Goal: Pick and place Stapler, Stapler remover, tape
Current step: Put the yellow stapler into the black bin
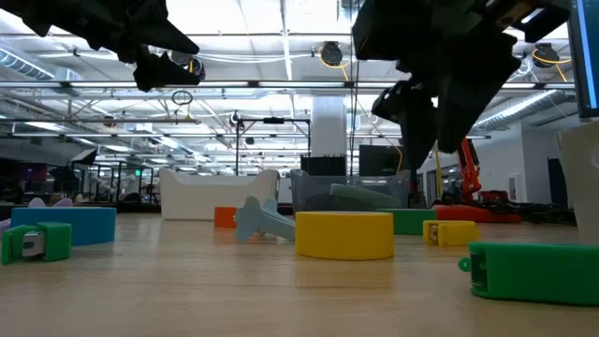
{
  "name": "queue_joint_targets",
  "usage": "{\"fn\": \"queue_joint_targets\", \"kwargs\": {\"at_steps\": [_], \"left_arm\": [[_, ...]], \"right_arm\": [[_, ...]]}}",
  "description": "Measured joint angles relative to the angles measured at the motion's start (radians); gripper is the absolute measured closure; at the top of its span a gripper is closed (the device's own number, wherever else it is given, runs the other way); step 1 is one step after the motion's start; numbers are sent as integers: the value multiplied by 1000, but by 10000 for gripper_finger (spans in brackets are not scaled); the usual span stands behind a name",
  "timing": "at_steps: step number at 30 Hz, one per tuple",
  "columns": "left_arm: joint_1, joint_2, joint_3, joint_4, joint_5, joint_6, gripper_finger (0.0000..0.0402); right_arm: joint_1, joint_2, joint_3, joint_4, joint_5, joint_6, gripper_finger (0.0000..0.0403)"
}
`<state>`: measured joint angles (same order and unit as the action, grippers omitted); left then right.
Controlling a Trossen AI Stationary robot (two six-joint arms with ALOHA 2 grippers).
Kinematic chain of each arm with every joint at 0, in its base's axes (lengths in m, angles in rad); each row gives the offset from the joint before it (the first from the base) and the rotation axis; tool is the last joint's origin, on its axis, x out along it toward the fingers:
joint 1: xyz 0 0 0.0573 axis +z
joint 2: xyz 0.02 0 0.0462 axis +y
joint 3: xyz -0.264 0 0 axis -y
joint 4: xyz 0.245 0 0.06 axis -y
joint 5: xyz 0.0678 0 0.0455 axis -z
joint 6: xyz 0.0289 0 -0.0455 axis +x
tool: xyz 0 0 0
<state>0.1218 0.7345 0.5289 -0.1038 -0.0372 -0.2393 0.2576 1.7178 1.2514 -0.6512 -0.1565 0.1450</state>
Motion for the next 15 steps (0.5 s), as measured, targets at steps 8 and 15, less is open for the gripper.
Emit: {"fn": "queue_joint_targets", "kwargs": {"at_steps": [8, 15], "left_arm": [[-14, 0, 0, -7, 97, 101, 69], [-38, 0, 0, -64, 80, 99, 69]], "right_arm": [[22, 58, 0, -9, 3, 31, 180], [25, 94, 0, -8, 24, 37, 179]]}}
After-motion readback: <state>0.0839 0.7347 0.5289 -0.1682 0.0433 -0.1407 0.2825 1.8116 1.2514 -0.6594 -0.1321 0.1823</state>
